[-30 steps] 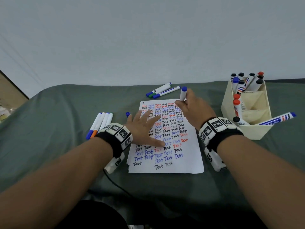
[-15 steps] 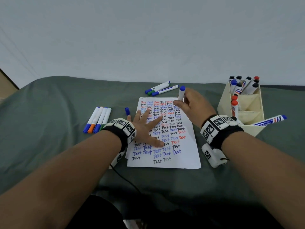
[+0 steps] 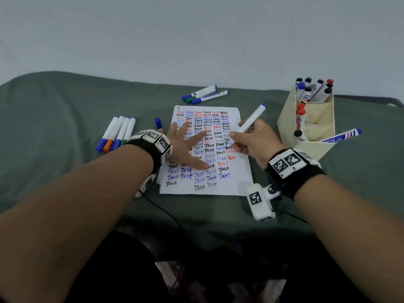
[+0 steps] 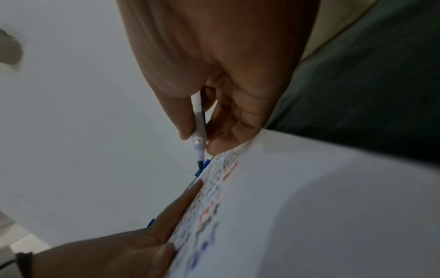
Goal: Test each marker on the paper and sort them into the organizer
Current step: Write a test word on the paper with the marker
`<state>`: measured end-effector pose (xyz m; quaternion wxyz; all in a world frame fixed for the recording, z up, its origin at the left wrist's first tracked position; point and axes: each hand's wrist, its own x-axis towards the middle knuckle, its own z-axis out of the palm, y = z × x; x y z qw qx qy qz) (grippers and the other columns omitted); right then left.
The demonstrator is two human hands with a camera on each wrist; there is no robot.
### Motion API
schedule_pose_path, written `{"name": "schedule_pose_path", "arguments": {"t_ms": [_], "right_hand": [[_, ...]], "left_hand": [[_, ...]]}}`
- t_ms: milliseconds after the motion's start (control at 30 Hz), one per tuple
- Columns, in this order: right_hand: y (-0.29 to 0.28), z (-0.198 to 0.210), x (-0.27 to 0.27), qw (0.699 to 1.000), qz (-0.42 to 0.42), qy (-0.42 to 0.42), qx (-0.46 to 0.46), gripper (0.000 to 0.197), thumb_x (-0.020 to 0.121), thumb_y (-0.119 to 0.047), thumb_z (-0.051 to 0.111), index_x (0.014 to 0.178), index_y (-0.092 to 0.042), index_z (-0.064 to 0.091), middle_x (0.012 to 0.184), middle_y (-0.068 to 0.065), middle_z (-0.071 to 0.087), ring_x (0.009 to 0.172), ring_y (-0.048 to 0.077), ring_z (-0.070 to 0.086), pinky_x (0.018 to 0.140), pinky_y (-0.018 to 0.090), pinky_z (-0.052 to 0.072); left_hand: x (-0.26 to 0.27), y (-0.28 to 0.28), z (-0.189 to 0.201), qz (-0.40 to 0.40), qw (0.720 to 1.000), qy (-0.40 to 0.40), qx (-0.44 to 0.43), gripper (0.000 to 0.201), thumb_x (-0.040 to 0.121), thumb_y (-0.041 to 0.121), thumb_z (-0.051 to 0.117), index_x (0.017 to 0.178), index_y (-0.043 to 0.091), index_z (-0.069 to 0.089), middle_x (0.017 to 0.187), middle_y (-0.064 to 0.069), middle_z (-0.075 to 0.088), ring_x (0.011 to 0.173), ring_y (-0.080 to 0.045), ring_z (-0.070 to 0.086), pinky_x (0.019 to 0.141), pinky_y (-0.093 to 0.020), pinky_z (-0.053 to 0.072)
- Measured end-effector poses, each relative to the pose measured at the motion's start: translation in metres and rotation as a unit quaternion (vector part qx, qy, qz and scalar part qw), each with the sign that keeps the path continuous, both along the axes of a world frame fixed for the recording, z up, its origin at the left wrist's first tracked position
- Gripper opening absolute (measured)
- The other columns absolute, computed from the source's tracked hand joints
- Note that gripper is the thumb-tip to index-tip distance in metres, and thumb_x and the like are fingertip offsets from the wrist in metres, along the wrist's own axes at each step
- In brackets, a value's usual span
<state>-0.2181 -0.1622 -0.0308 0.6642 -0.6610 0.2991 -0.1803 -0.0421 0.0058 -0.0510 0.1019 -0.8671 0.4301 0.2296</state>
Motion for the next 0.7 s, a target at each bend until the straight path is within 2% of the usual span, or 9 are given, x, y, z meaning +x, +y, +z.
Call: {"name": "schedule_pose_path", "arguments": {"t_ms": [67,133,200,333,500,600,700], "right_hand": [[0.002,-0.008,-0.004,1.000,-0.008,-0.002,0.013,0.032,0.084,-0.005,0.081,0.102,-0.011,0.055,0.097,0.014,0.062,0.066,0.020,0.069,0.074,0.040,0.063],[0.002,-0.015,-0.007,1.000,-0.006,0.002,0.001,0.030,0.082,-0.006,0.082,0.098,-0.011,0.056,0.094,0.013,0.063,0.073,0.025,0.072,0.078,0.044,0.063],[0.002,-0.019,-0.011,1.000,-0.004,-0.001,-0.007,0.030,0.082,-0.008,0.083,0.096,-0.012,0.057,0.094,0.013,0.065,0.079,0.027,0.074,0.079,0.043,0.063],[0.000,-0.023,-0.015,1.000,0.004,-0.011,-0.024,0.029,0.081,-0.008,0.083,0.094,-0.013,0.056,0.089,0.011,0.066,0.077,0.024,0.074,0.071,0.036,0.061],[0.001,-0.024,-0.016,0.997,0.014,-0.004,-0.078,0.027,0.083,-0.006,0.079,0.091,-0.015,0.055,0.084,0.012,0.063,0.059,0.012,0.067,0.055,0.021,0.052],[0.001,-0.024,-0.016,0.995,0.016,0.003,-0.096,0.026,0.084,-0.008,0.079,0.093,-0.015,0.056,0.087,0.014,0.065,0.058,0.009,0.065,0.055,0.019,0.051],[0.001,-0.025,-0.017,0.993,0.020,0.009,-0.115,0.026,0.084,-0.011,0.080,0.095,-0.016,0.058,0.084,0.009,0.066,0.058,0.006,0.064,0.057,0.017,0.051]], "left_hand": [[-0.001,0.001,0.002,0.000,1.000,0.000,0.003,0.109,0.031,0.113,0.035,0.105,0.080,-0.038,0.157,0.012,-0.040,0.148,-0.031,-0.030,0.111,-0.069,-0.010],[-0.002,0.001,0.003,-0.002,1.000,-0.001,0.006,0.108,0.031,0.113,0.034,0.104,0.080,-0.039,0.157,0.011,-0.040,0.149,-0.032,-0.030,0.112,-0.070,-0.009],[-0.004,0.001,0.005,-0.002,1.000,-0.003,0.009,0.108,0.031,0.113,0.034,0.103,0.080,-0.039,0.157,0.011,-0.040,0.149,-0.032,-0.029,0.113,-0.071,-0.008],[-0.005,0.001,0.006,-0.003,1.000,-0.003,0.012,0.108,0.031,0.114,0.033,0.103,0.079,-0.039,0.157,0.011,-0.040,0.149,-0.032,-0.029,0.113,-0.073,-0.007],[-0.005,0.001,0.008,-0.002,1.000,0.000,0.013,0.106,0.031,0.114,0.033,0.101,0.080,-0.039,0.158,0.011,-0.039,0.149,-0.032,-0.029,0.113,-0.073,-0.006],[-0.005,0.001,0.007,0.000,1.000,0.001,0.016,0.106,0.031,0.113,0.034,0.099,0.080,-0.039,0.158,0.010,-0.040,0.149,-0.032,-0.029,0.113,-0.072,-0.006],[-0.006,0.001,0.008,-0.001,1.000,0.002,0.018,0.106,0.031,0.113,0.034,0.100,0.080,-0.039,0.158,0.010,-0.040,0.149,-0.032,-0.029,0.113,-0.072,-0.006]]}}
